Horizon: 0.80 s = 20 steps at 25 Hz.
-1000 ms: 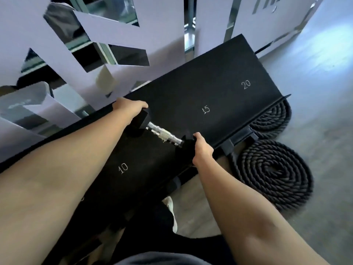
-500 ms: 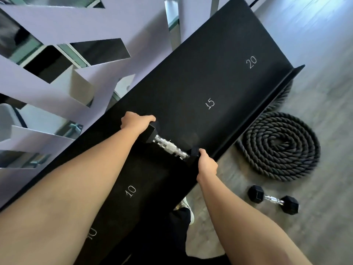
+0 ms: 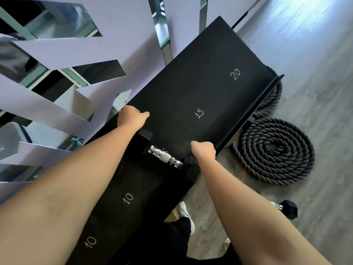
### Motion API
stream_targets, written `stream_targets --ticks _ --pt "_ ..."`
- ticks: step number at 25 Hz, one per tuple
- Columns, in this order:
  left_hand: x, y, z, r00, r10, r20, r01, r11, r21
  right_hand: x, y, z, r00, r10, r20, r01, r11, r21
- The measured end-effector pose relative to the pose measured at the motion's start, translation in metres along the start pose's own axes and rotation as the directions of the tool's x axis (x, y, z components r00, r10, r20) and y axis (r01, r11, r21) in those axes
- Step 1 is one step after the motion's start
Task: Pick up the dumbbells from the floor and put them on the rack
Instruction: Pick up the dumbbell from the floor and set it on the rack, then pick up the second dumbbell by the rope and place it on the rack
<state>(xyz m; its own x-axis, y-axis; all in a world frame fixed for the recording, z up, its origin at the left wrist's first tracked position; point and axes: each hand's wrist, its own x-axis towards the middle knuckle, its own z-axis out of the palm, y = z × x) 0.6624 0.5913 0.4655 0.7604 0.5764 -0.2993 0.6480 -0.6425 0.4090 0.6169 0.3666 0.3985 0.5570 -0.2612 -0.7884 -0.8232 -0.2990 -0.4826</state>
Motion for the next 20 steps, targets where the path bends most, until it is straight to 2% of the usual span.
stream_targets --ticks 3,7,9,12,14,17,18,20 --pt "-0.023 0.040 -0.016 0.994 0.079 -0.077 -0.082 0.996 -0.043 -0.014 -0.051 -0.043 0.978 -0.186 -0.091 0.188 0.982 0.018" --pt "-0.068 0.107 -0.021 0.968 0.219 -0.122 -0.224 0.974 -0.036 -0.038 -0.084 -0.132 0.907 -0.377 -0.185 0.378 0.925 -0.034" --pt "-0.102 0.147 -0.016 0.923 0.358 -0.139 -0.367 0.929 -0.043 -0.049 -0.082 -0.186 0.832 -0.497 -0.248 0.487 0.867 -0.104" --pt "-0.164 0.202 0.003 0.796 0.572 -0.200 -0.593 0.803 -0.064 -0.060 -0.058 -0.268 0.656 -0.671 -0.345 0.609 0.741 -0.283" --pt "-0.219 0.239 0.029 0.685 0.692 -0.228 -0.720 0.691 -0.068 -0.064 -0.023 -0.333 0.535 -0.756 -0.376 0.606 0.654 -0.453" --pt "-0.303 0.293 0.081 0.532 0.819 -0.215 -0.845 0.528 -0.081 -0.063 0.034 -0.429 0.387 -0.823 -0.416 0.492 0.566 -0.661" --pt "-0.328 0.309 0.099 0.499 0.841 -0.208 -0.866 0.494 -0.081 -0.063 0.052 -0.458 0.353 -0.828 -0.436 0.443 0.558 -0.702" --pt "-0.364 0.332 0.124 0.481 0.855 -0.196 -0.876 0.475 -0.075 -0.065 0.080 -0.500 0.316 -0.830 -0.460 0.364 0.554 -0.749"
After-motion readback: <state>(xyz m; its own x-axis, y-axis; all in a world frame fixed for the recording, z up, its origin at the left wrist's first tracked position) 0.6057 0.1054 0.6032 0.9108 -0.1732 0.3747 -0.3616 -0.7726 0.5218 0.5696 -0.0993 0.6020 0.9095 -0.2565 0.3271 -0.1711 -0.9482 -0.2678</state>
